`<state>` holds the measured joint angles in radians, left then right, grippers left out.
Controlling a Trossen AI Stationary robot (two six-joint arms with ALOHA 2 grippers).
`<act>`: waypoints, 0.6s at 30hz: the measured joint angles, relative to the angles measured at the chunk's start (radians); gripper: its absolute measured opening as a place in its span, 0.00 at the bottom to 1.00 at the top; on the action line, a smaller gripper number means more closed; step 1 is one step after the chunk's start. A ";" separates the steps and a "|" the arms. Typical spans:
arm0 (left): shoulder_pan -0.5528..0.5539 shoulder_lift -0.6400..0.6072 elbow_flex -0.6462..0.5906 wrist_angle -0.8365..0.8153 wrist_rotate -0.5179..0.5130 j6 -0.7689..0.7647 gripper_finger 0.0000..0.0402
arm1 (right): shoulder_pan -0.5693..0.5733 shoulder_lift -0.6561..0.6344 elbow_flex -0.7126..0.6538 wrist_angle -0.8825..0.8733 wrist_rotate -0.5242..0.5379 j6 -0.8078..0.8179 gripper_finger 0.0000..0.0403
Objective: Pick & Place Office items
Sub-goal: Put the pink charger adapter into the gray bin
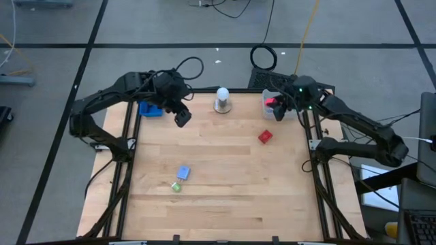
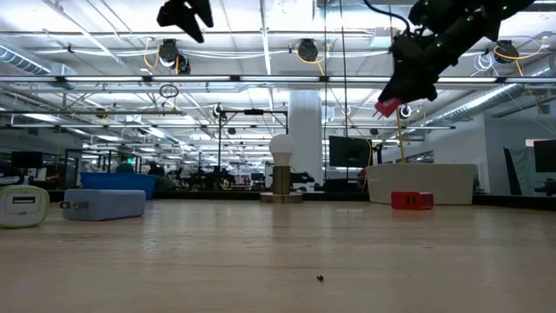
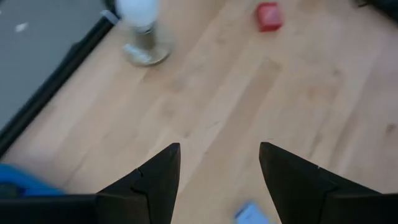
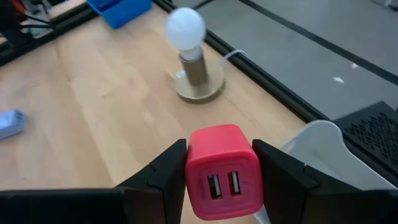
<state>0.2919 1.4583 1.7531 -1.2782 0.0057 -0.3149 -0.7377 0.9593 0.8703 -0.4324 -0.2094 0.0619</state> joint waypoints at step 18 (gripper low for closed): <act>-0.029 -0.232 -0.322 0.241 -0.059 -0.155 0.54 | -0.196 0.165 0.000 -0.008 -0.004 -0.060 0.37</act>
<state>0.2625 1.2259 1.4307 -1.0372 -0.0536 -0.4704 -0.9335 1.1243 0.8707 -0.4400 -0.2135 0.0022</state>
